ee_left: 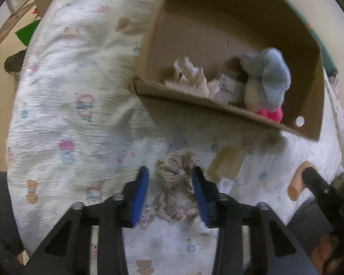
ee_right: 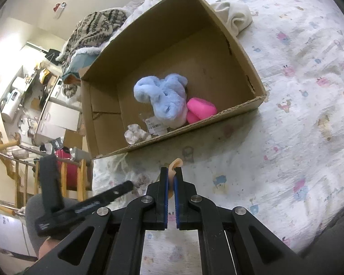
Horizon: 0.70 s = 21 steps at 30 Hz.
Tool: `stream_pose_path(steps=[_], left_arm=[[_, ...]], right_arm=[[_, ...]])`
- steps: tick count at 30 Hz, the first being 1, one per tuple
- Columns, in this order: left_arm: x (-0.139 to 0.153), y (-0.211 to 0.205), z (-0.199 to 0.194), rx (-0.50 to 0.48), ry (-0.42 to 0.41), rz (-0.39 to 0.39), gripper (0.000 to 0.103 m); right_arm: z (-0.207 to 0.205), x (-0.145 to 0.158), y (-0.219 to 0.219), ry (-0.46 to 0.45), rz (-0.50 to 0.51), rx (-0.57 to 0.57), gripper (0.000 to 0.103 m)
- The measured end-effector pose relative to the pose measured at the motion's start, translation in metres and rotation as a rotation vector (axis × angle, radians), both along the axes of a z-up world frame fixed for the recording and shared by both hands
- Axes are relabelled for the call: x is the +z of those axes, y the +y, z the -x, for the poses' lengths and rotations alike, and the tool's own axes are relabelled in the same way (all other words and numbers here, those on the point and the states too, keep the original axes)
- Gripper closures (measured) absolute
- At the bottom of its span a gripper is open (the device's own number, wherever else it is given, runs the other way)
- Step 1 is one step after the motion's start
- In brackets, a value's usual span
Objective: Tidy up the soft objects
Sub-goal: 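Grasp the beige lace scrunchie with left tool while right tool holds the foam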
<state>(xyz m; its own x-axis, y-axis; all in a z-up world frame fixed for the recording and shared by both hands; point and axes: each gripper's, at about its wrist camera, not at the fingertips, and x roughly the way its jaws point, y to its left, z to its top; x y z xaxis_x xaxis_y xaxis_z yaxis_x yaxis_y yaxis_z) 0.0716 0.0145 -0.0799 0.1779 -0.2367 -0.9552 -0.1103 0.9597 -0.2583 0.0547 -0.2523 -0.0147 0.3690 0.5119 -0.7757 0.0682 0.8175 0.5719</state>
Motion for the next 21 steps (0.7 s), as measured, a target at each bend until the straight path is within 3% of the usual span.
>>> stream_pose_path(steps=[4,6,11,21], left_arm=[[-0.012,-0.008,-0.004,-0.023,0.033,-0.011,0.072],[-0.014,-0.012,-0.004,-0.037,0.034,-0.025,0.093],[-0.007,-0.02,0.002,-0.059,-0.008,-0.042,0.094],[0.045,0.007,0.026,0.029,-0.19,-0.103,0.094]], right_arm=[[0.0,-0.002,0.0,0.0,-0.007,-0.006,0.097],[0.0,-0.003,0.001,0.002,-0.01,-0.007,0.097],[0.0,-0.003,0.001,0.002,-0.008,-0.003,0.097],[0.001,0.0,0.002,-0.014,0.022,0.006,0.097]])
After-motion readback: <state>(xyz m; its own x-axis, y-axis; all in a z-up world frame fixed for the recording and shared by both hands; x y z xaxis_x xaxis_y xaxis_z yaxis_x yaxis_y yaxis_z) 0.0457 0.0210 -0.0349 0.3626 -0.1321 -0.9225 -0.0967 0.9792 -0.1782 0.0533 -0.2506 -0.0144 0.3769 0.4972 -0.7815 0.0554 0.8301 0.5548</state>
